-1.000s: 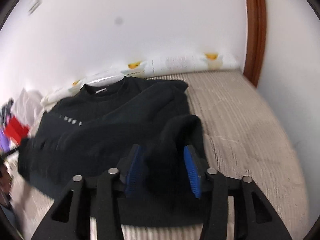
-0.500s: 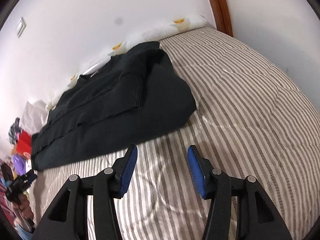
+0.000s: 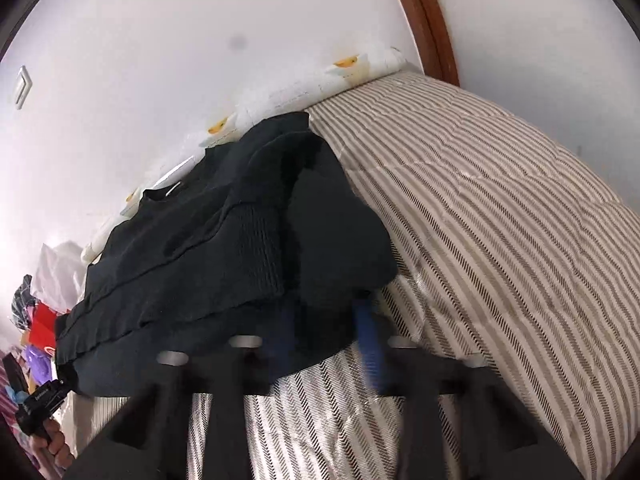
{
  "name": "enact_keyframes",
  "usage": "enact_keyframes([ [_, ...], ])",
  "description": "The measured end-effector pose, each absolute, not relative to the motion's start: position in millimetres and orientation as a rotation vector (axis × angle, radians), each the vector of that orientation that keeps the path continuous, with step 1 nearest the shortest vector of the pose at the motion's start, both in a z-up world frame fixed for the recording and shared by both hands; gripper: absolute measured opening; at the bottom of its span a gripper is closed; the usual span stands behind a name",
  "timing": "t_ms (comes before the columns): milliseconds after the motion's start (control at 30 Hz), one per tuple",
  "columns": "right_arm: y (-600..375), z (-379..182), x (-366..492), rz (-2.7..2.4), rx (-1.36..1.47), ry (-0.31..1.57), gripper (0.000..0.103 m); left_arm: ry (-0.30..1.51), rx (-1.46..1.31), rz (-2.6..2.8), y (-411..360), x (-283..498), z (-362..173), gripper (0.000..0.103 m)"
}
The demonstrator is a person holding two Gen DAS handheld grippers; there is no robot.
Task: Fold small clothes
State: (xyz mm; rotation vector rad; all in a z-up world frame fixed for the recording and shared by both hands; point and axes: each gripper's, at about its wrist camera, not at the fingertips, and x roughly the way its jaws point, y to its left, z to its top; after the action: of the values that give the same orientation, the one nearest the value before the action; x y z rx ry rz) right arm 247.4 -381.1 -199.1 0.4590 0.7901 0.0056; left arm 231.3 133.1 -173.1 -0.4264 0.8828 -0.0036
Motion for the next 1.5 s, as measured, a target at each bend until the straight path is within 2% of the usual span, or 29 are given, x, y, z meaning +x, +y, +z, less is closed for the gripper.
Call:
enact_keyframes([
  [167,-382.9,-187.3,231.3,0.039,0.435,0.754,0.013,0.867,-0.424,-0.008,134.5,219.2,-165.4,0.011],
  [500,-385.1,-170.7,174.6,0.056,0.382,0.750,0.013,0.882,-0.382,-0.043,130.0,167.0,-158.0,0.011],
  [767,-389.2,-180.2,117.3,0.041,0.321,0.785,0.013,0.897,-0.365,-0.083,124.1,112.4,-158.7,0.011],
  [900,-388.8,-184.9,107.0,-0.014,0.290,0.834,0.019,0.898,-0.350,-0.078,123.5,102.9,-158.3,0.014],
  [1033,-378.5,-165.6,94.8,-0.012,0.235,0.819,0.022,0.923,-0.328,-0.093,124.3,96.3,-157.1,0.025],
  [1133,-359.7,-145.4,87.3,0.024,0.171,0.764,0.030,0.909,-0.278,-0.142,117.1,84.5,-152.7,0.025],
  [1267,-327.2,-142.2,97.0,0.135,0.151,0.764,0.030,0.864,-0.270,-0.228,106.3,70.2,-143.6,0.026],
  [1333,-308.7,-151.6,106.9,0.203,0.149,0.798,0.028,0.854,-0.252,-0.243,99.2,70.2,-139.2,0.026],
  [1400,-296.2,-161.2,111.6,0.219,0.124,0.815,0.018,0.848,-0.238,-0.243,93.4,74.1,-136.5,0.026],
  [1500,-287.8,-173.6,119.4,0.212,0.108,0.851,0.014,0.860,-0.244,-0.248,87.2,86.6,-136.7,0.024],
])
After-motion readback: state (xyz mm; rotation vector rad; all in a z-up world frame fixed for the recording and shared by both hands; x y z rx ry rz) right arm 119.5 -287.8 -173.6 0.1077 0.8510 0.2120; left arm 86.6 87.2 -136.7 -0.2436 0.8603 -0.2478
